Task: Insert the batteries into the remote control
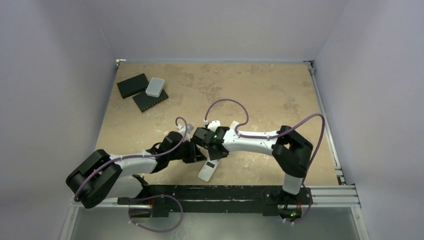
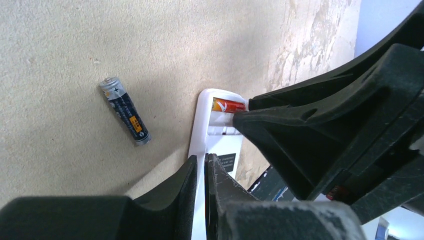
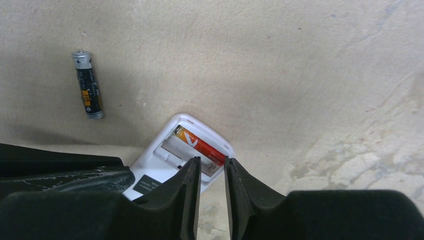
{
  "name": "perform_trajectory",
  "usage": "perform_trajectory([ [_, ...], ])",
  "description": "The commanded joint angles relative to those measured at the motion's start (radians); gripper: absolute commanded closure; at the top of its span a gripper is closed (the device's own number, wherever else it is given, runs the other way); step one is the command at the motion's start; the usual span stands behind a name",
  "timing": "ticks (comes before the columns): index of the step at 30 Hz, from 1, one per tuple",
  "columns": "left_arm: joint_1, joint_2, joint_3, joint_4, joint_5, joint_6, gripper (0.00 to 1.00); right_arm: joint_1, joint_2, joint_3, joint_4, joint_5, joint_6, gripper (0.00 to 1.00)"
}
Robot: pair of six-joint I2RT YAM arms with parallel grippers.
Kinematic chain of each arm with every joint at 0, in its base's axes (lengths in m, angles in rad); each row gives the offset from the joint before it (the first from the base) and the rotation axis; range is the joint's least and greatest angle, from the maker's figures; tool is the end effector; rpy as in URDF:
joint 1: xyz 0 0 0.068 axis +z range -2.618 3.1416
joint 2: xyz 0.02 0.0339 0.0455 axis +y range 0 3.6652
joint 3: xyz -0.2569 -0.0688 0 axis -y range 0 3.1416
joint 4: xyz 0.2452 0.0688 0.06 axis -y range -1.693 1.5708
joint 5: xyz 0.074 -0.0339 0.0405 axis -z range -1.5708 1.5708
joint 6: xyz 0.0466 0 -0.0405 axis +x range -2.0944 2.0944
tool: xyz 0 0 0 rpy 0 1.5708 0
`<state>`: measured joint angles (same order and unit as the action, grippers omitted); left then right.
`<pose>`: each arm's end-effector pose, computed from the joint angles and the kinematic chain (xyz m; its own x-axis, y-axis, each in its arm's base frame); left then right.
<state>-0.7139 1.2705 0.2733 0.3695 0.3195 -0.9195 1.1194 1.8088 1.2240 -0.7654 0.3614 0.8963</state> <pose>0.1591 -0.1572 0.1161 -0.9163 -0.2052 -0.3440 0.1403 0.6399 -0.7555 0.1648 0.3022 0.1631 -0.8969 -0.1753 -0.4061 -0.1721 0.9841 -0.0446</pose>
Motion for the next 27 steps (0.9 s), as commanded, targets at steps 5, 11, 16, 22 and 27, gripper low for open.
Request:
perform_trajectory([
  [5,-0.002,-0.04,0.004,-0.029,-0.021,0.031,0.89,0.005,-0.102,0.056,-0.058,0.068,0.036,0.68],
  [11,-0.001,-0.051,0.008,-0.052,-0.026,0.031,0.89,0.005,-0.122,0.038,-0.025,0.054,0.022,0.69],
  [16,-0.001,-0.069,0.022,-0.096,-0.026,0.035,0.89,0.005,-0.114,0.01,0.03,0.006,-0.002,0.75],
  [22,-0.001,-0.089,0.044,-0.151,-0.022,0.043,0.88,0.005,-0.095,-0.009,0.084,-0.012,-0.045,0.79],
  [27,-0.002,-0.078,0.064,-0.181,-0.003,0.044,0.82,0.003,-0.064,-0.006,0.104,-0.015,-0.067,0.78],
])
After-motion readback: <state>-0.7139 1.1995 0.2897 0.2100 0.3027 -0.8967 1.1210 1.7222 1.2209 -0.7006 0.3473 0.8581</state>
